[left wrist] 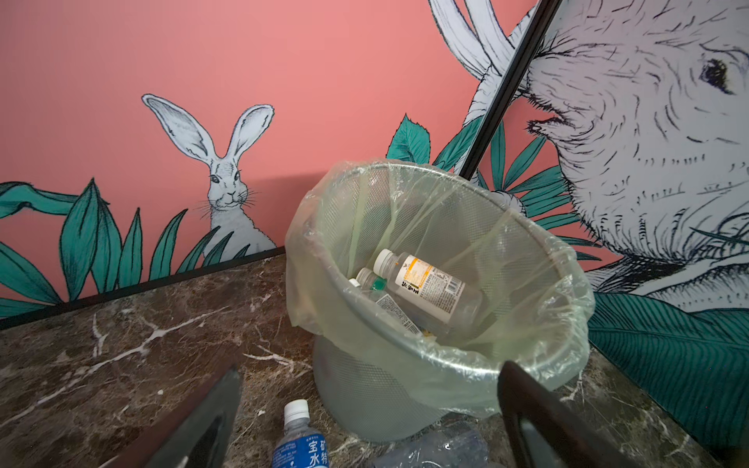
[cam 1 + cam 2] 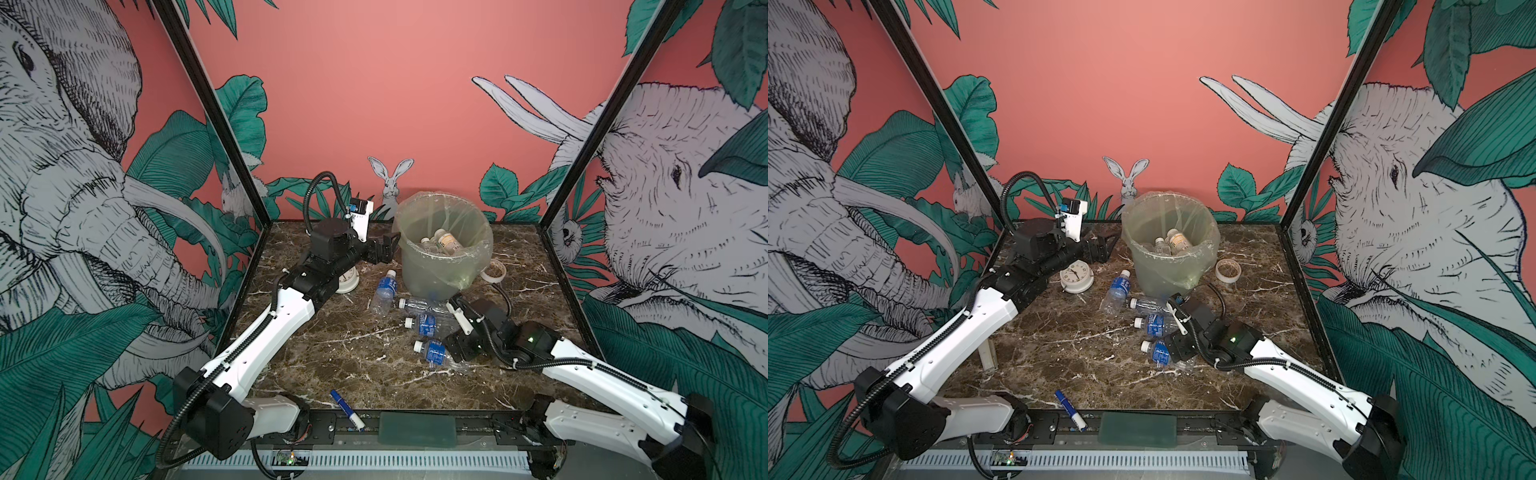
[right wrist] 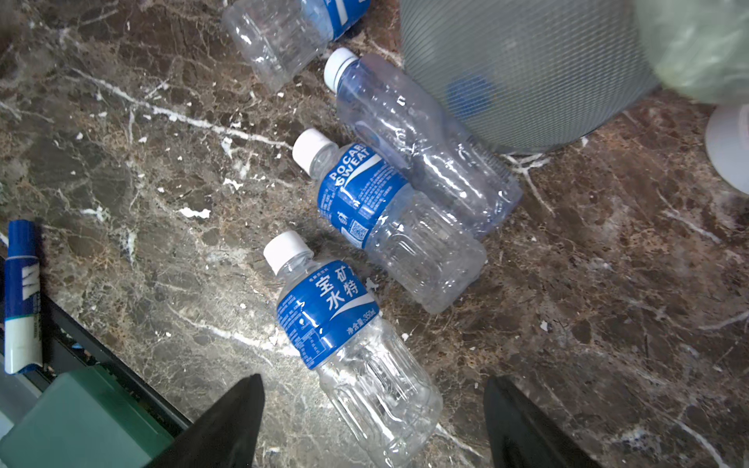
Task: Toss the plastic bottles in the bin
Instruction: 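Lower the right gripper onto the blue-labelled bottles while the left gripper draws back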
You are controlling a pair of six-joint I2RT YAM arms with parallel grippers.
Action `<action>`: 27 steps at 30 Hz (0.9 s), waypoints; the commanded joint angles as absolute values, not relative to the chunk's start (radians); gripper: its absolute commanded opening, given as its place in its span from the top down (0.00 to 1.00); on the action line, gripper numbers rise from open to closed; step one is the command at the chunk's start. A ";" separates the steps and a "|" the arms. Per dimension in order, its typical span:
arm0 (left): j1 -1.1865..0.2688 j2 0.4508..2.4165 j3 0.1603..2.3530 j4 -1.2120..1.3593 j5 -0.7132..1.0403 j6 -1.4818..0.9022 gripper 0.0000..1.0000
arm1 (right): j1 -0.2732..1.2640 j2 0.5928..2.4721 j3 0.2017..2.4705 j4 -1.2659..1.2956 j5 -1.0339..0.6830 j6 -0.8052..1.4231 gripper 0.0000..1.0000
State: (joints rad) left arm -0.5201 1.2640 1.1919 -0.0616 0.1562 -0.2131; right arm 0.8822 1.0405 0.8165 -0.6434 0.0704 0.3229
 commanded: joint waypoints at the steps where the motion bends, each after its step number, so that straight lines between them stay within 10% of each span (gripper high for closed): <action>1: -0.514 1.223 1.142 -0.073 0.127 -0.215 0.00 | 0.914 1.068 0.850 -0.653 0.089 0.310 0.14; 27: -0.496 1.206 0.857 -0.080 0.150 -0.279 0.00 | 0.973 1.319 0.855 -0.686 0.051 0.316 0.10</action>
State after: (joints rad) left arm -0.5022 1.2369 0.8772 -0.0853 0.1379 -0.2626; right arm 0.9646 1.3083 0.8375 -0.6647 0.0540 0.3115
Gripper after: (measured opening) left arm 0.996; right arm 0.903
